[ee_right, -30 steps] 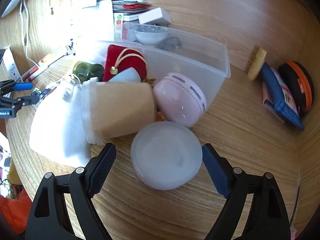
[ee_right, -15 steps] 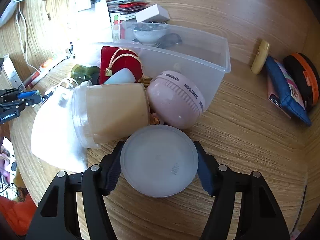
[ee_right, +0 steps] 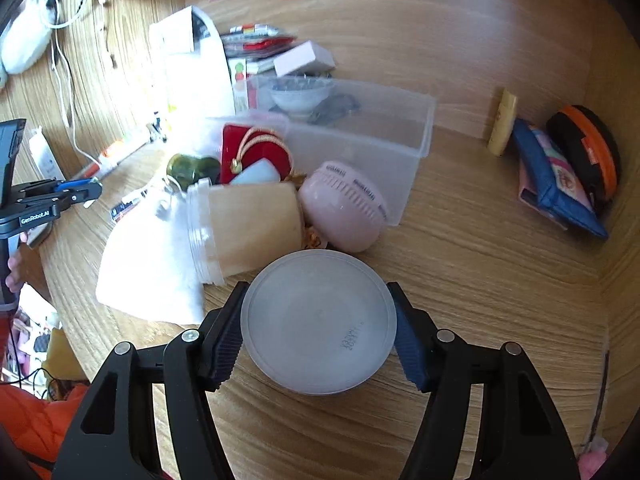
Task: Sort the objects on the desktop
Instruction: 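Grasp the green card with the left gripper while the right grasps the white container, then carry the green card and white container into the clear box and release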
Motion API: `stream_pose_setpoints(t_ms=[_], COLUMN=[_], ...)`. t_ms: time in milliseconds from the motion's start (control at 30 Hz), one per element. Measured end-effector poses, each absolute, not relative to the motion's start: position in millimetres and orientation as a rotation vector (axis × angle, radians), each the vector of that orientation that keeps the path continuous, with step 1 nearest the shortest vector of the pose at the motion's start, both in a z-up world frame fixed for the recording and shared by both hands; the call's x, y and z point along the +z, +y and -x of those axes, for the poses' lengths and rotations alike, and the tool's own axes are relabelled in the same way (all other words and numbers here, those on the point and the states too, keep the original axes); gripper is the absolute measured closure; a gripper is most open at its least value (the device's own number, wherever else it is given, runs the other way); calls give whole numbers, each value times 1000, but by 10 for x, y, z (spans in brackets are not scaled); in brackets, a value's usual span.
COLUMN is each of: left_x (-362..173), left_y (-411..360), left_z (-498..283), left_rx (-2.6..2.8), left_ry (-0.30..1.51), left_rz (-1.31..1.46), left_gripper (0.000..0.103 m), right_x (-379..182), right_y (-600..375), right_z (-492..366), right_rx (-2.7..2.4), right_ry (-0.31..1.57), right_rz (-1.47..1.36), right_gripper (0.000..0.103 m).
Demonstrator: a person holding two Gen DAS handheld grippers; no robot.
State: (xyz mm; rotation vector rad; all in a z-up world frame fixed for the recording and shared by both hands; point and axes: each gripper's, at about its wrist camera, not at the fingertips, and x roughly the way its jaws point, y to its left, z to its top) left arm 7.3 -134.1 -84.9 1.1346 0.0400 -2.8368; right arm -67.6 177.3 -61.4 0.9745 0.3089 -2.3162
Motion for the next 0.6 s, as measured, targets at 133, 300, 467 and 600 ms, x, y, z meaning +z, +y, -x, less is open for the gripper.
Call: stream_pose_setpoints(t_ms=[133,300,467,600], left_x=[-737,-574,-379,-266], left_y=[-1255,-1150,-1072,-1026], left_z=[-49,29,156,280], left_rx=[-2866,-2916,-2971,-3000], left_ry=[19,10,5,-18], left_rz=[-1092,-1028,-948,-908], left_gripper=[79,79,79,79], right_x=[-443,-265,-83,77], right_y=[1848,1941,1967,1980], right_z=[691,758,976,1082], right_rx=[-2348,-2386,-2406,-2434], right_ry=[270,241,194,186], right_rz=[-921,-867,-837,-792], right_gripper=[41,41,41,41])
